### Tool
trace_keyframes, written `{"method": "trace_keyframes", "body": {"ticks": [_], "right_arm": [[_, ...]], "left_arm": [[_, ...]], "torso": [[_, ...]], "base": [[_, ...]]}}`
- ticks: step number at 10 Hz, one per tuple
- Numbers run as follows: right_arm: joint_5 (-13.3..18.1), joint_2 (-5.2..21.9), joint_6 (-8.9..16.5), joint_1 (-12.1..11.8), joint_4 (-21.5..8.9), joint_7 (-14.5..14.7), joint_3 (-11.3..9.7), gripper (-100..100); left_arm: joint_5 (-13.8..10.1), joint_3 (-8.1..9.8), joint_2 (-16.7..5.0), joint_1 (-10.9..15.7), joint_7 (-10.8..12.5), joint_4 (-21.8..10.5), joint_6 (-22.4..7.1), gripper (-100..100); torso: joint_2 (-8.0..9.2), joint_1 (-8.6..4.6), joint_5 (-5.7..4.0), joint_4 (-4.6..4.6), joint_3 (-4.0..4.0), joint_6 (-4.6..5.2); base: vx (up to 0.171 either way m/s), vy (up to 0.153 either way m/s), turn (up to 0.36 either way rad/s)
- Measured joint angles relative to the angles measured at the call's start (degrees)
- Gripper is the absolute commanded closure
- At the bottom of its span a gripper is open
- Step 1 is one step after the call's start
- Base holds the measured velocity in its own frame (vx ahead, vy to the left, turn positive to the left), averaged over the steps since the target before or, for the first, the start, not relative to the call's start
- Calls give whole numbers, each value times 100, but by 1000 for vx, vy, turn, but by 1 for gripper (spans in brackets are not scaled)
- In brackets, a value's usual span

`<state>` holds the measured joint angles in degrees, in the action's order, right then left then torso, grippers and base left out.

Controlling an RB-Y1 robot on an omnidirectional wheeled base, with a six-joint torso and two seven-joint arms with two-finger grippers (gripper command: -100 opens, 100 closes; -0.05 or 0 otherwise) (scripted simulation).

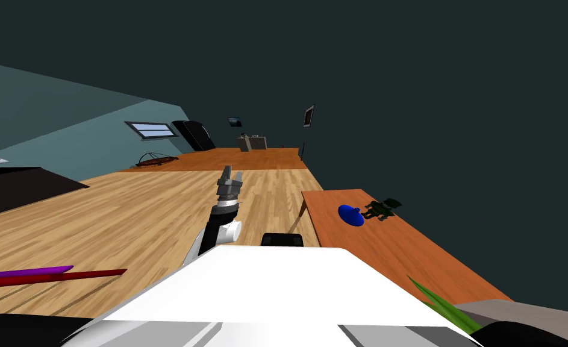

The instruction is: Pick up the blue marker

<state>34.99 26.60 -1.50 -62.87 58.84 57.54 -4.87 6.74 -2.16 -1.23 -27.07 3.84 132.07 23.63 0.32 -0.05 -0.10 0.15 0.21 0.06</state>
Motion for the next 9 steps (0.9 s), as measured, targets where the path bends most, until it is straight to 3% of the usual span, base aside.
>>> {"method": "trace_keyframes", "body": {"ticks": [1, 5, 6, 7, 9], "right_arm": [[0, -3, 8, 10, -8, -7, -6, 100], [-1, -2, 7, 8, -7, -7, -4, 100], [-1, -2, 7, 8, -7, -7, -4, 0], [-1, -1, 8, 8, -7, -7, -4, 100], [33, -8, -113, -187, 71, 86, 156, 100]], "left_arm": [[0, 0, 0, 0, 0, 0, 0, 0], [0, 0, 0, 0, 0, 0, 0, 0], [0, 0, 0, 0, 0, 0, 0, 0], [0, 0, 0, 0, 0, 0, 0, 0], [0, 0, 0, -1, 0, 0, 0, 0]], "torso": [[3, -11, -5, 3, 3, 1], [1, -16, -8, 3, 2, 0], [1, -17, -9, 3, 2, 0], [1, -17, -9, 3, 2, 0], [-24, -1, -5, -4, -12, 3]], "base": [[0, 0, 0], [0, 0, 0], [0, 0, 0], [46, 15, -56], [82, 37, -56]]}}
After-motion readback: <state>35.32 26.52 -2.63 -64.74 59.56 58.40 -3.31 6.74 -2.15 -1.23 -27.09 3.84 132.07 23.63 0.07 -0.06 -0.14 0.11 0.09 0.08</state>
